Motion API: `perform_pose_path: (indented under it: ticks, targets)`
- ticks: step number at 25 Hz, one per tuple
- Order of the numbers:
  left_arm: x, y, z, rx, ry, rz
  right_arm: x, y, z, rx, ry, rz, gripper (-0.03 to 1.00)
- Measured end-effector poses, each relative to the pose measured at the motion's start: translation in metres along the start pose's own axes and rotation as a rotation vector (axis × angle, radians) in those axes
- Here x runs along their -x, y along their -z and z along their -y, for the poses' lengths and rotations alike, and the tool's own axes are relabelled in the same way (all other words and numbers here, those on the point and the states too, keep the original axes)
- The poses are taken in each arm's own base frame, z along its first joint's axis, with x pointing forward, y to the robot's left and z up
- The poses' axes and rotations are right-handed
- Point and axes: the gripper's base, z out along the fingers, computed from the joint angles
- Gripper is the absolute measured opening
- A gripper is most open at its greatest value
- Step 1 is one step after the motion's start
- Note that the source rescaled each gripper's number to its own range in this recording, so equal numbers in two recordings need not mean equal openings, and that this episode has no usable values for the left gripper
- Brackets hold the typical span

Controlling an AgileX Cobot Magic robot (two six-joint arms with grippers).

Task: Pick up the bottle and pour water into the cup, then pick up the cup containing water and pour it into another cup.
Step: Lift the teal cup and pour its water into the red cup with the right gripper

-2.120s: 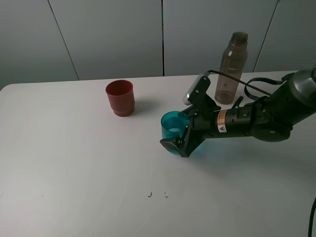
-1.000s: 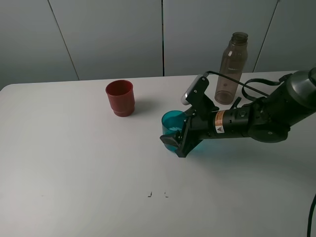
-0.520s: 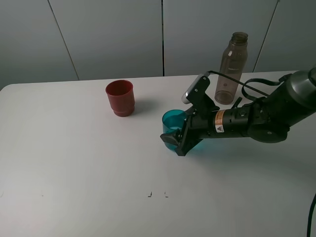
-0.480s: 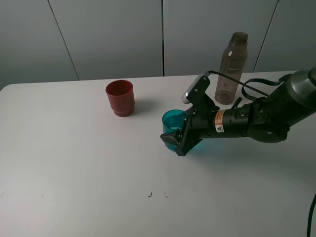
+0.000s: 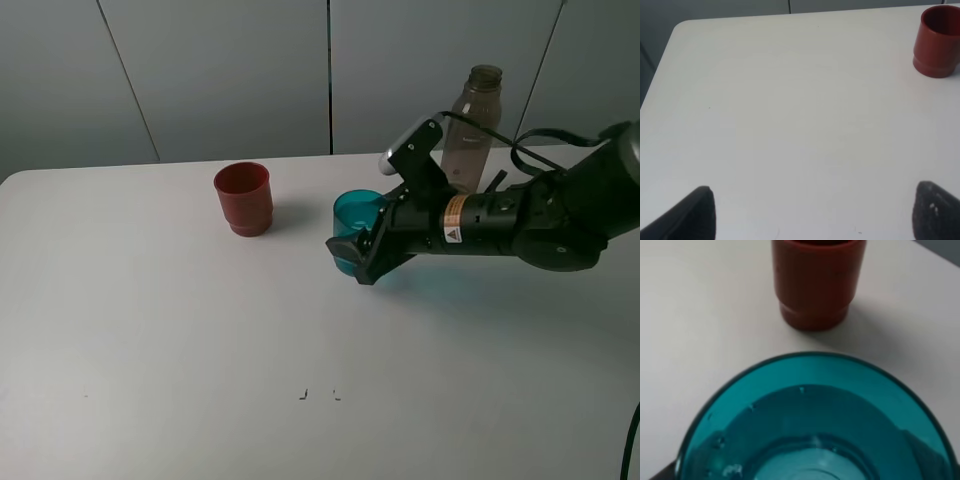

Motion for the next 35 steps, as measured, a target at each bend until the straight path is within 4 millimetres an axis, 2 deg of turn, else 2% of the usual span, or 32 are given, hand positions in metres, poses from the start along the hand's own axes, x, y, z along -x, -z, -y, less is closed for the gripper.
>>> perform_pose_path:
  ticks: [4, 11, 18, 26, 30, 35]
  targets:
    - [0.0, 0.0, 0.0, 0.0, 0.0, 0.0, 0.01, 0.008, 0.005, -0.052, -0.05, -0.016, 0.09]
    - [0.0, 0.0, 0.0, 0.0, 0.0, 0.0, 0.038, 0.006, 0.02, -0.146, -0.152, -0.047, 0.09]
    - [0.0, 0.0, 0.0, 0.0, 0.0, 0.0, 0.077, -0.005, 0.019, -0.198, -0.106, -0.066, 0.09]
    - [0.0, 0.0, 0.0, 0.0, 0.0, 0.0, 0.119, -0.007, 0.028, -0.272, -0.118, -0.027, 0.09]
    - [0.0, 0.0, 0.0, 0.0, 0.0, 0.0, 0.128, -0.012, 0.033, -0.289, -0.145, -0.016, 0.09]
    - [0.0, 0.0, 0.0, 0.0, 0.0, 0.0, 0.126, -0.032, 0.04, -0.295, -0.174, -0.029, 0.09]
